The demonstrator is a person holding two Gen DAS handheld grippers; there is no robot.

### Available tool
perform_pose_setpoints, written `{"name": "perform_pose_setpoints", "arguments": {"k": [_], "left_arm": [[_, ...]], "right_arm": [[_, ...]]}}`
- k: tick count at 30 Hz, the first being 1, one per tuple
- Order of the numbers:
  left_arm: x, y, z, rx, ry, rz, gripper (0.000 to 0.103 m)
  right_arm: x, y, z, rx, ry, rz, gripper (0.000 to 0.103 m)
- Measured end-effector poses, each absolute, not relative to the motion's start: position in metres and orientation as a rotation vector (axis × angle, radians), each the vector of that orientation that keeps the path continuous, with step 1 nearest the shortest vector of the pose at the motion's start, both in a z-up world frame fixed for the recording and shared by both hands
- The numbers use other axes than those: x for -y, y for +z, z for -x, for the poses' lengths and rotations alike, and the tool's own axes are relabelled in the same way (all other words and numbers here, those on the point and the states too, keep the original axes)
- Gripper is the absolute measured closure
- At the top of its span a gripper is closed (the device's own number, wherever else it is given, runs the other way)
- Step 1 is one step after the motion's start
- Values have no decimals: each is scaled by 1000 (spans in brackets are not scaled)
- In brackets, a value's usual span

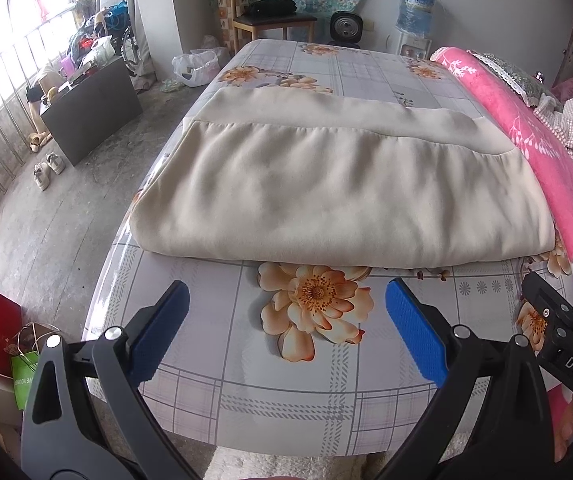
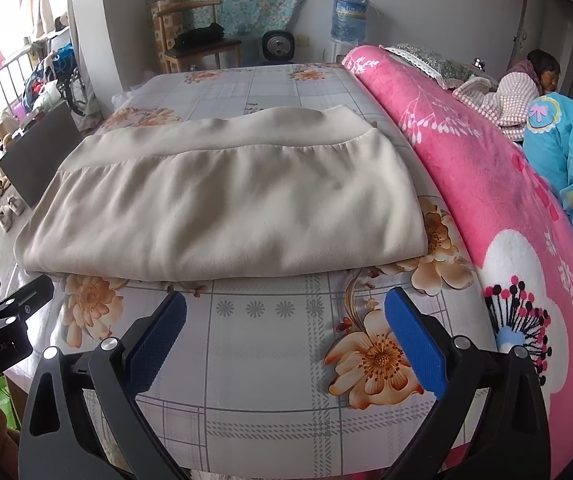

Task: Fold large clothes

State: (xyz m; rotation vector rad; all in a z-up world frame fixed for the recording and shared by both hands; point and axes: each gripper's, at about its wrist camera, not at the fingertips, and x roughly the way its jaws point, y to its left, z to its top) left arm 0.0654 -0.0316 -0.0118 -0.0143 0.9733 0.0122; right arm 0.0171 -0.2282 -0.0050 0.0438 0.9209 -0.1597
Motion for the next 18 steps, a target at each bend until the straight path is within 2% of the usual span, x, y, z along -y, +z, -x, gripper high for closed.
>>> {"name": "perform_pose_setpoints", "arguments": {"k": [18], "left_arm": [[31, -13, -66, -974, 13, 15, 8]], "right_arm": [[227, -7, -17, -927, -154, -43, 6]]}}
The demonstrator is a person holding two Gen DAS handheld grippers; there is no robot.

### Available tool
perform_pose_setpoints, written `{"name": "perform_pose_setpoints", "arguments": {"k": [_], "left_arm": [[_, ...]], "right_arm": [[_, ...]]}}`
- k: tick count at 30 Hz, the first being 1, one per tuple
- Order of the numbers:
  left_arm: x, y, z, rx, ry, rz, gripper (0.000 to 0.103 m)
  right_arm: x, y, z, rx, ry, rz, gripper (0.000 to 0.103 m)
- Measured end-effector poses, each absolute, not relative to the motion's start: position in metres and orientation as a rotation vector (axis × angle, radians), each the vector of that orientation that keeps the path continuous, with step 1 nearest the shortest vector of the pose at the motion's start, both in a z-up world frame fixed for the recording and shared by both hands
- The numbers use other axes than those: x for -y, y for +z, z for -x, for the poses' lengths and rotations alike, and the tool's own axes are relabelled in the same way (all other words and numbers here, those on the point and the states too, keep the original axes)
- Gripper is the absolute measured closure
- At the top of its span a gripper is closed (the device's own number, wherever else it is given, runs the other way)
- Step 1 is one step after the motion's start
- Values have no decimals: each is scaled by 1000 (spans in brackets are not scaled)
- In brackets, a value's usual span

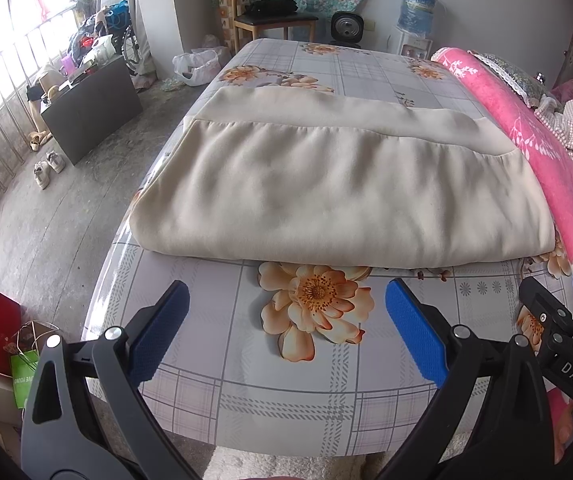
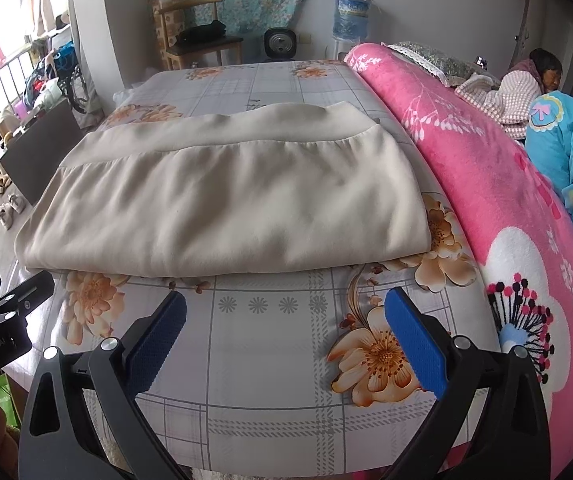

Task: Fold large clothes

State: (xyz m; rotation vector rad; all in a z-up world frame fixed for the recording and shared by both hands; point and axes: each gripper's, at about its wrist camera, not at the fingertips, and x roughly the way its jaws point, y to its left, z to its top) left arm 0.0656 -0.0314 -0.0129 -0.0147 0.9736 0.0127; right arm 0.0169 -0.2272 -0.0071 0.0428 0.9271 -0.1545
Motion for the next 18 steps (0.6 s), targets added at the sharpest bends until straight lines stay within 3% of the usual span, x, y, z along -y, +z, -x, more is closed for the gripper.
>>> {"name": "perform_pose_setpoints", "arguments": {"k": [18], "left_arm": [[30, -13, -65, -975, 10, 19, 8]], "right_arm": [[226, -10, -14, -931, -152, -44, 6]]}}
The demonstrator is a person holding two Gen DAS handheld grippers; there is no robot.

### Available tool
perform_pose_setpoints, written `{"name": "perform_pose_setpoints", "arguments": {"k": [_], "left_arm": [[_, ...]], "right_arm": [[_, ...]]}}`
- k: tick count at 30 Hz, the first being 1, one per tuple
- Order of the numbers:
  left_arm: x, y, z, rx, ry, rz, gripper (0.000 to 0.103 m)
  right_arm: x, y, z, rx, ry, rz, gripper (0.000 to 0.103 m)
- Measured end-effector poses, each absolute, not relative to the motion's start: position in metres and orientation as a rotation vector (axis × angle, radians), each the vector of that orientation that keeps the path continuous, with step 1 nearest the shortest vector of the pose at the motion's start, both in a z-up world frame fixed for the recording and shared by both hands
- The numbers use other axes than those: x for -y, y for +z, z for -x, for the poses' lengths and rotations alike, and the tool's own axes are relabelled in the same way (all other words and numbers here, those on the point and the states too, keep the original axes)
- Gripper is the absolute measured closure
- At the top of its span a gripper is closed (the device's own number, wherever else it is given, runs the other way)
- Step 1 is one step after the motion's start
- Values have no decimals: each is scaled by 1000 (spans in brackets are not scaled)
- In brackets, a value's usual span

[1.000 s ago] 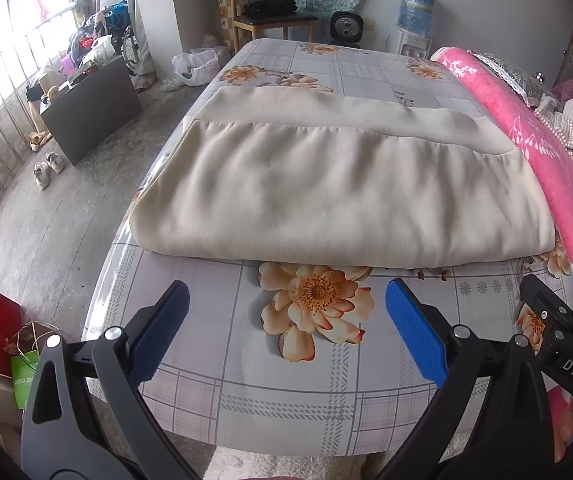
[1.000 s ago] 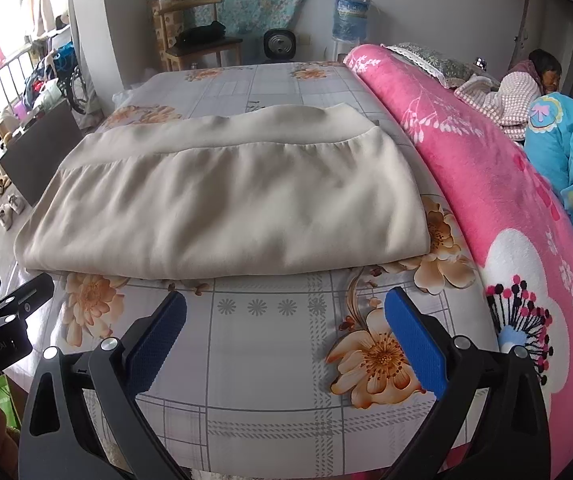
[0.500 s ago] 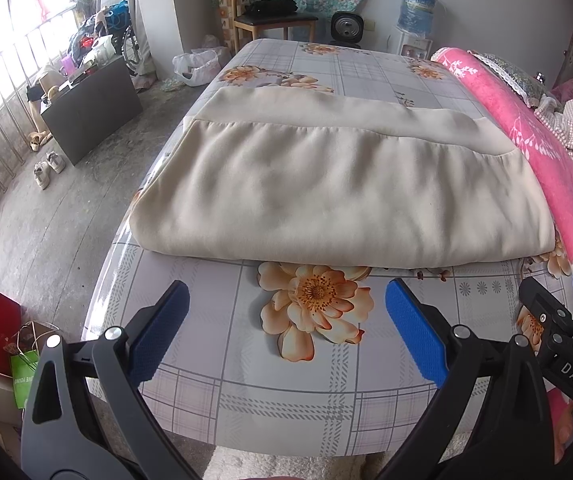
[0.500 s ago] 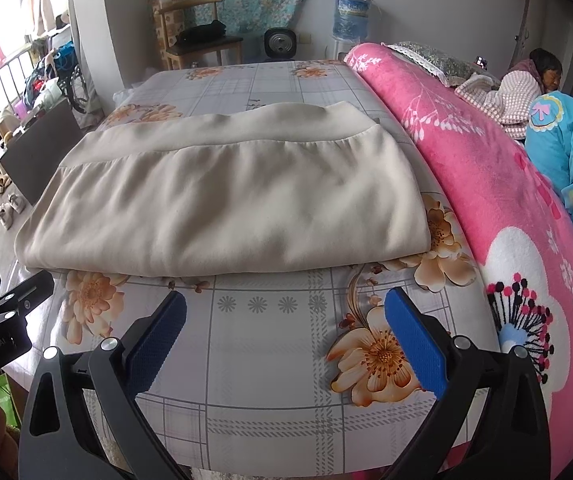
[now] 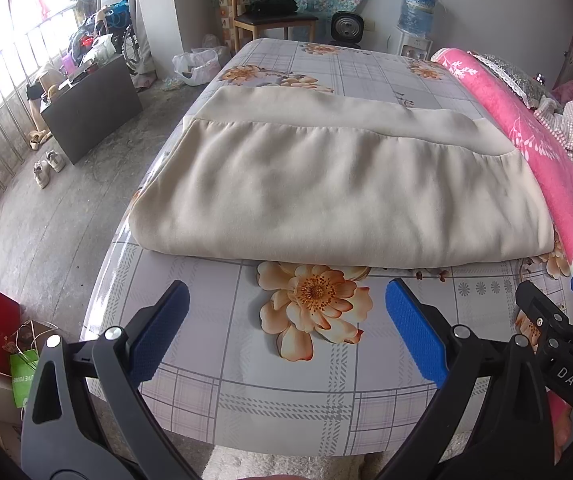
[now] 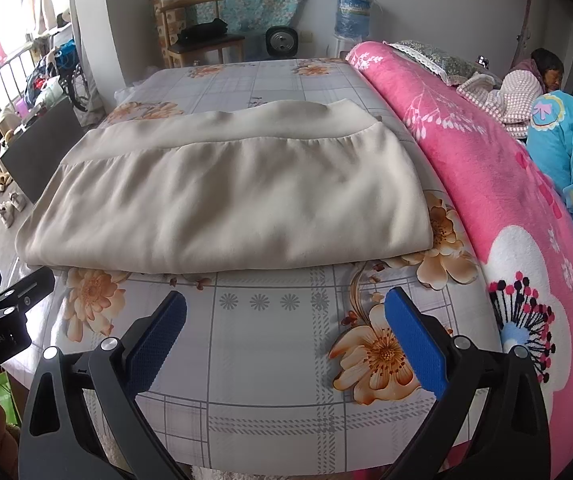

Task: Fold large clothes

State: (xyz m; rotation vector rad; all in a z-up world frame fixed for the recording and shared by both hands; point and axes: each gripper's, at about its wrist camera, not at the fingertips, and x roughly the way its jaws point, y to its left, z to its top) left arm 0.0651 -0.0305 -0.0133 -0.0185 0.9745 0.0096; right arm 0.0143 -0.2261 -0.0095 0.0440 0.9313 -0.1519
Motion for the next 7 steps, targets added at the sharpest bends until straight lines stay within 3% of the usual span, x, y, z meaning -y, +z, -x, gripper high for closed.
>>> {"name": "perform_pose_setpoints", "arguments": {"k": [7], "left_arm": [[30, -13, -65, -976, 9, 21, 8]], "right_arm": [[226, -9, -15, -932, -151, -42, 6]]}}
